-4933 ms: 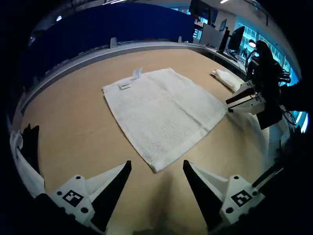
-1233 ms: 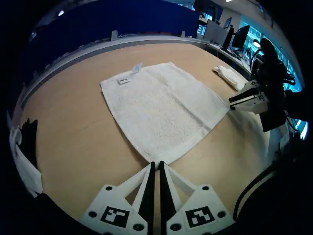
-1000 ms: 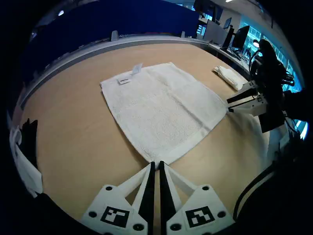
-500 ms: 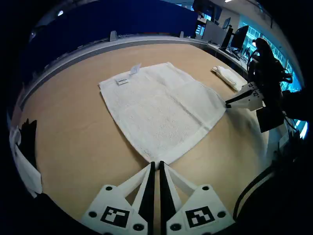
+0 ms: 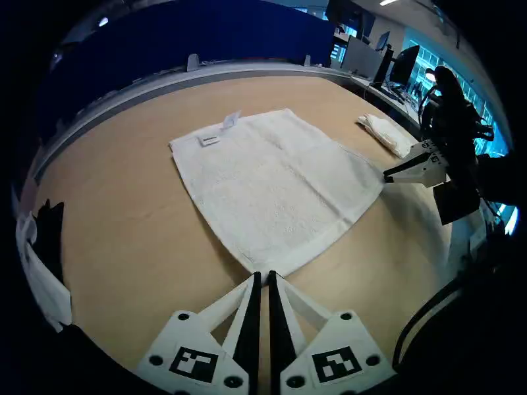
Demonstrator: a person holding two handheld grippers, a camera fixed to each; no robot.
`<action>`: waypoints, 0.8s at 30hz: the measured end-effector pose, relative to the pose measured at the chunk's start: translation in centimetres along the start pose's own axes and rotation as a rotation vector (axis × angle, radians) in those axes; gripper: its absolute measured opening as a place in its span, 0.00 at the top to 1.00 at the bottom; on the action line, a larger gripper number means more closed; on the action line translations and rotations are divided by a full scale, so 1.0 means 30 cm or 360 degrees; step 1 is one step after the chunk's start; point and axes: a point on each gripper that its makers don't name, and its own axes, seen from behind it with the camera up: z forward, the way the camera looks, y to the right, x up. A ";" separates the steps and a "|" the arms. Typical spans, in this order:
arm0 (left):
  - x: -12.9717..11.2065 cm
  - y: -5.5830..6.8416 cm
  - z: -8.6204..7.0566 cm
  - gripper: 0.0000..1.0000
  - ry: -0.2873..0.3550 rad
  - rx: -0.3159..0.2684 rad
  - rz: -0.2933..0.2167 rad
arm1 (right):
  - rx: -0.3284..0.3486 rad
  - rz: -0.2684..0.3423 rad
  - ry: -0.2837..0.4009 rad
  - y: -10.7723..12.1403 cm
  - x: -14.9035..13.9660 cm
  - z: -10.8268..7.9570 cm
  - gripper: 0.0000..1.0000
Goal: Fold towel
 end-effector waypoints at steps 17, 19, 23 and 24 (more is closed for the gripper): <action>0.093 0.011 -0.126 0.92 0.0077 -0.0006 -0.0112 | 0.0025 0.0020 0.0148 -0.027 0.148 -0.161 0.94; 0.102 0.014 -0.151 0.92 0.0081 -0.0008 -0.0134 | 0.0029 0.0027 0.0156 -0.032 0.157 -0.186 0.94; 0.117 0.025 -0.203 0.92 0.0092 -0.0013 -0.0169 | 0.0042 0.0045 0.0167 -0.047 0.172 -0.233 0.94; 0.120 0.028 -0.216 0.92 0.0095 -0.0013 -0.0176 | 0.0046 0.0049 0.0169 -0.052 0.175 -0.244 0.94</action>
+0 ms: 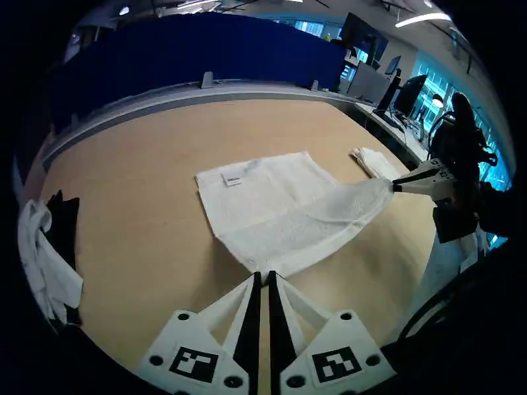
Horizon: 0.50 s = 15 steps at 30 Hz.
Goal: Fold towel
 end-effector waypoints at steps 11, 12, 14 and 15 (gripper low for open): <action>0.019 0.008 -0.016 0.92 0.0015 0.0004 -0.0079 | 0.0001 0.0003 -0.0011 0.002 0.029 -0.014 0.94; 0.026 0.005 -0.012 0.92 0.0020 0.0006 -0.0087 | 0.0000 0.0002 -0.0011 0.007 0.036 -0.010 0.94; 0.055 -0.006 -0.004 0.92 0.0037 0.0010 -0.0105 | -0.0003 -0.0009 -0.0006 0.022 0.062 0.002 0.94; 0.068 -0.011 0.000 0.92 0.0045 0.0013 -0.0113 | -0.0004 -0.0014 -0.0003 0.029 0.074 0.008 0.94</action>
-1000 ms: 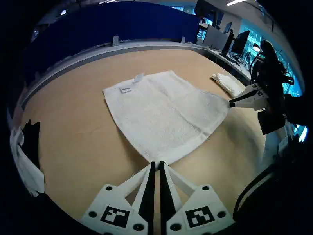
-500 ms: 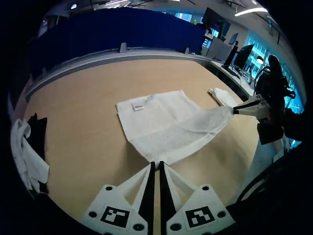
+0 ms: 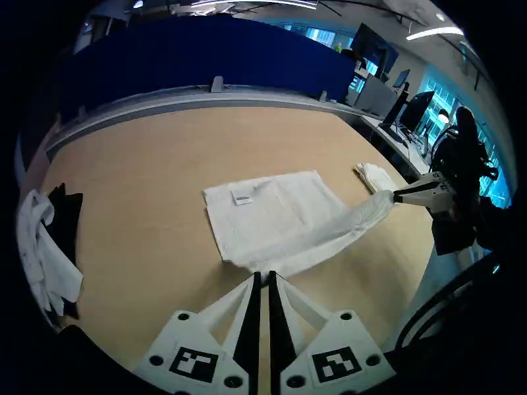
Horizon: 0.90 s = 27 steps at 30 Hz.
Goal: Fold towel
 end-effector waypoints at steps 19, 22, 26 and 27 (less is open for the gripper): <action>0.211 -0.200 0.288 0.92 0.0002 0.0074 0.0013 | -0.0038 -0.0019 -0.0102 0.201 0.144 0.286 0.94; 0.190 -0.216 0.327 0.92 -0.0023 0.0078 -0.0003 | -0.0040 -0.0001 -0.0122 0.211 0.125 0.310 0.95; 0.165 -0.220 0.349 0.92 -0.0042 0.0075 -0.0023 | -0.0048 0.0017 -0.0128 0.219 0.107 0.327 0.95; 0.160 -0.221 0.352 0.92 -0.0043 0.0074 -0.0027 | -0.0049 0.0021 -0.0130 0.221 0.104 0.330 0.95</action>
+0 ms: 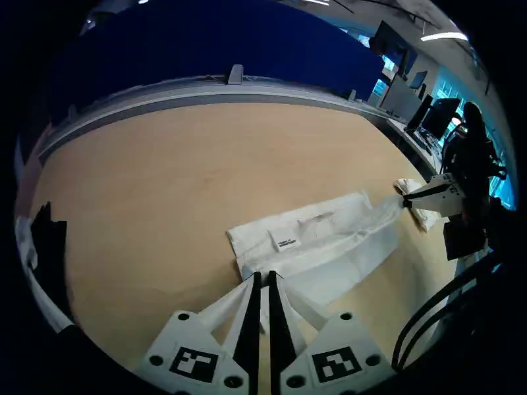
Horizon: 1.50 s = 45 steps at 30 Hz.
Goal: Fold towel
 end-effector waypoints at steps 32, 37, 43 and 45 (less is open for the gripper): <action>0.041 -0.087 0.010 0.00 0.0053 0.0139 -0.0004 | -0.0158 -0.0002 0.0069 0.089 0.033 0.025 0.12; 0.032 -0.076 0.003 0.00 0.0049 0.0142 0.0012 | -0.0143 -0.0014 0.0060 0.072 0.017 0.020 0.12; 0.006 -0.067 -0.021 0.00 0.0047 0.0152 0.0010 | -0.0125 -0.0041 0.0036 0.038 -0.031 0.001 0.12; -0.008 -0.064 -0.034 0.00 0.0047 0.0158 0.0010 | -0.0119 -0.0046 0.0025 0.025 -0.055 -0.007 0.12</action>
